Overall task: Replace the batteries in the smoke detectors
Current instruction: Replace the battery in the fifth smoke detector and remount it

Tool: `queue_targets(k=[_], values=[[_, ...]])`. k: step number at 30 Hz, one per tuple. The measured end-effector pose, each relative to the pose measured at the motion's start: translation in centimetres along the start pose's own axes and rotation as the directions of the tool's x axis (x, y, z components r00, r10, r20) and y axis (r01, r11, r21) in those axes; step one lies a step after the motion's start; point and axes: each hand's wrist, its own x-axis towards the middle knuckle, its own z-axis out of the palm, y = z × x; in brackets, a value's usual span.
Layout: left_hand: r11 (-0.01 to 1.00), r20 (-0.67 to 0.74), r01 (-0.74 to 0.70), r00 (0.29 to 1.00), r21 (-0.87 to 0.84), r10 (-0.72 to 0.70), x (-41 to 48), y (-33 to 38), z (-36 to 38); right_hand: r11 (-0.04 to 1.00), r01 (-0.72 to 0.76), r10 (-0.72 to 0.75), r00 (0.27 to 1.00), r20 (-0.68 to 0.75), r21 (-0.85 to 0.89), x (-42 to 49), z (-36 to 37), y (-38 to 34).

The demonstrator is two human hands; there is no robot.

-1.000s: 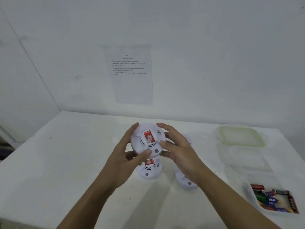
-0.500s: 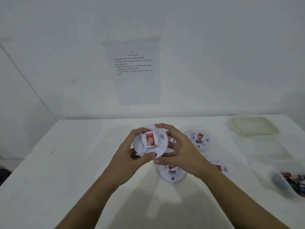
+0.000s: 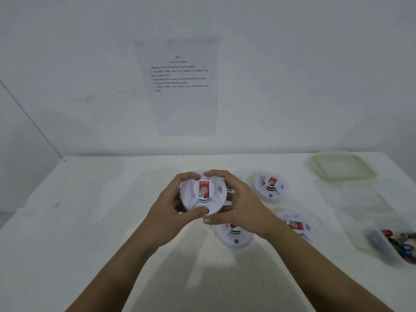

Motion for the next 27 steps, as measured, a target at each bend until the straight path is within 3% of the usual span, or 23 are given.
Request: queue_targets(k=[11, 27], values=[[0.999, -0.022, -0.008, 1.000, 0.038, 0.008, 1.2, -0.4, -0.9, 1.000, 0.017, -0.018, 0.999, -0.039, -0.008, 1.1, 0.0, 0.4], [0.998, -0.043, -0.016, 0.999, 0.055, 0.018, 1.2, -0.1, -1.9, 1.000, 0.023, -0.022, 0.999, 0.035, -0.003, 1.8, -0.5, -0.1]])
